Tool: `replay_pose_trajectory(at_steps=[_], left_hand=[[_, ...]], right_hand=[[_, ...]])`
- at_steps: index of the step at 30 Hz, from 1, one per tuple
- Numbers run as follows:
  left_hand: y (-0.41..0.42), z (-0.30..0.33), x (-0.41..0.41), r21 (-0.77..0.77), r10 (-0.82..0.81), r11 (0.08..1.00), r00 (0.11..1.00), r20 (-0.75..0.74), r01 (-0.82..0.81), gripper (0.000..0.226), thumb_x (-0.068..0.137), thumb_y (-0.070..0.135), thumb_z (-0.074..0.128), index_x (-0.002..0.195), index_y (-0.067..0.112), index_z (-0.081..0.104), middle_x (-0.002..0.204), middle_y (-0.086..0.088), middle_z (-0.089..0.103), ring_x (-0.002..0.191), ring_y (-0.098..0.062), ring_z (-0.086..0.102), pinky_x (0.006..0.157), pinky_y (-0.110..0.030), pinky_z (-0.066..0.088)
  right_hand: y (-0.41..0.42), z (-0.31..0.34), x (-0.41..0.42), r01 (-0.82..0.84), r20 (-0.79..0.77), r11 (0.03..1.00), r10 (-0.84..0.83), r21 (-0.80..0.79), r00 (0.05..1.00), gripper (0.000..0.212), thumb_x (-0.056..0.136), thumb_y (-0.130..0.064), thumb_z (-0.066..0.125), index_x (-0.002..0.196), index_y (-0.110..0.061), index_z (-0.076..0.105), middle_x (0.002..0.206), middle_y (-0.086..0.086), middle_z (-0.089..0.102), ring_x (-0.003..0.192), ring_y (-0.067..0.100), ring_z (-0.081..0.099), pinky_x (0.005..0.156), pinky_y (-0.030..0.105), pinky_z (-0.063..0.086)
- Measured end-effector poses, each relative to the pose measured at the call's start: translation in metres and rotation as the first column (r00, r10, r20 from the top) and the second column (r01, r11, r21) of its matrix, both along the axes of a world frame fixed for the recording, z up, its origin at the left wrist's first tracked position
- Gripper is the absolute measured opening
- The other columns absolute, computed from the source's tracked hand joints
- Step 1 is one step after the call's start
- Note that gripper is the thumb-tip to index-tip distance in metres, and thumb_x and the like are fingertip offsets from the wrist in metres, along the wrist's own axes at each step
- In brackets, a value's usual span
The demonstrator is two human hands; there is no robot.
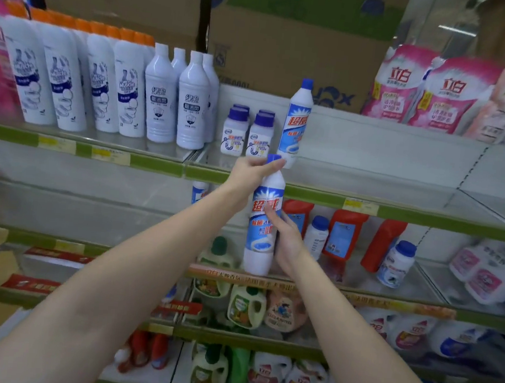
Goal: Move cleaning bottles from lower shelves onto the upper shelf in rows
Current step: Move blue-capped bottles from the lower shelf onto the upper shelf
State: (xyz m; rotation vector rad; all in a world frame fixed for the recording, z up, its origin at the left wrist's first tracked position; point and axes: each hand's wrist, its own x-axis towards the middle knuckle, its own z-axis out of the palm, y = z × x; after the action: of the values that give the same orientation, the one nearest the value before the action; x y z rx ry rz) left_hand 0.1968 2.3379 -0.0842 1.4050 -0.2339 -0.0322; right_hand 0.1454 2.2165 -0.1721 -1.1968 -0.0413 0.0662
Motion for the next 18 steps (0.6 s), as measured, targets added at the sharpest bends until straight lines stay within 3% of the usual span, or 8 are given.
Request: replay_pose_trajectory(at_steps=[4, 8, 11, 14, 18], left_hand=[[-0.019, 0.06, 0.002, 0.003, -0.058, 0.998, 0.991, 0.12, 0.058, 0.037, 0.087, 0.026, 0.077, 0.115, 0.002, 0.07, 0.103, -0.008, 0.076, 0.082, -0.02, 0.075, 0.067, -0.028, 0.06], [-0.038, 0.112, 0.014, -0.022, -0.07, 0.997, 0.974, 0.217, 0.077, 0.027, 0.087, 0.024, 0.078, 0.1, 0.001, 0.07, 0.094, -0.016, 0.068, 0.08, -0.023, 0.066, 0.064, -0.029, 0.058], [-0.052, 0.146, 0.027, 0.076, -0.064, 0.996, 0.949, 0.307, 0.043, 0.029, 0.084, 0.027, 0.08, 0.097, 0.002, 0.072, 0.093, -0.015, 0.072, 0.077, -0.024, 0.067, 0.061, -0.028, 0.058], [-0.067, 0.172, 0.045, 0.193, -0.077, 0.981, 0.919, 0.386, 0.001, 0.031, 0.084, 0.025, 0.081, 0.108, 0.006, 0.073, 0.1, -0.013, 0.076, 0.084, -0.021, 0.073, 0.074, -0.031, 0.061], [-0.082, 0.196, 0.079, 0.36, -0.104, 0.929, 0.878, 0.468, -0.081, 0.035, 0.08, 0.019, 0.084, 0.111, 0.014, 0.067, 0.098, -0.009, 0.074, 0.088, -0.024, 0.073, 0.074, -0.039, 0.063]], right_hand=[[-0.015, 0.053, 0.013, 0.123, 0.12, 0.992, -0.12, -0.018, 0.985, 0.056, 0.074, -0.035, 0.08, 0.12, -0.007, 0.066, 0.103, 0.012, 0.076, 0.088, 0.027, 0.073, 0.079, 0.039, 0.058], [-0.036, 0.1, 0.033, 0.247, 0.262, 0.969, -0.236, -0.008, 0.936, 0.048, 0.082, -0.028, 0.081, 0.121, -0.006, 0.063, 0.11, 0.018, 0.074, 0.092, 0.031, 0.072, 0.08, 0.042, 0.059], [-0.052, 0.127, 0.05, 0.301, 0.322, 0.953, -0.293, 0.028, 0.9, 0.045, 0.085, -0.023, 0.081, 0.121, -0.004, 0.062, 0.114, 0.021, 0.072, 0.098, 0.037, 0.072, 0.085, 0.047, 0.06], [-0.069, 0.144, 0.071, 0.319, 0.348, 0.946, -0.317, 0.053, 0.882, 0.046, 0.084, -0.02, 0.082, 0.122, -0.005, 0.062, 0.113, 0.02, 0.073, 0.101, 0.038, 0.072, 0.09, 0.052, 0.059], [-0.09, 0.153, 0.097, 0.361, 0.363, 0.933, -0.339, 0.008, 0.868, 0.057, 0.075, -0.03, 0.086, 0.123, -0.013, 0.062, 0.111, 0.012, 0.075, 0.097, 0.032, 0.075, 0.089, 0.054, 0.059]])
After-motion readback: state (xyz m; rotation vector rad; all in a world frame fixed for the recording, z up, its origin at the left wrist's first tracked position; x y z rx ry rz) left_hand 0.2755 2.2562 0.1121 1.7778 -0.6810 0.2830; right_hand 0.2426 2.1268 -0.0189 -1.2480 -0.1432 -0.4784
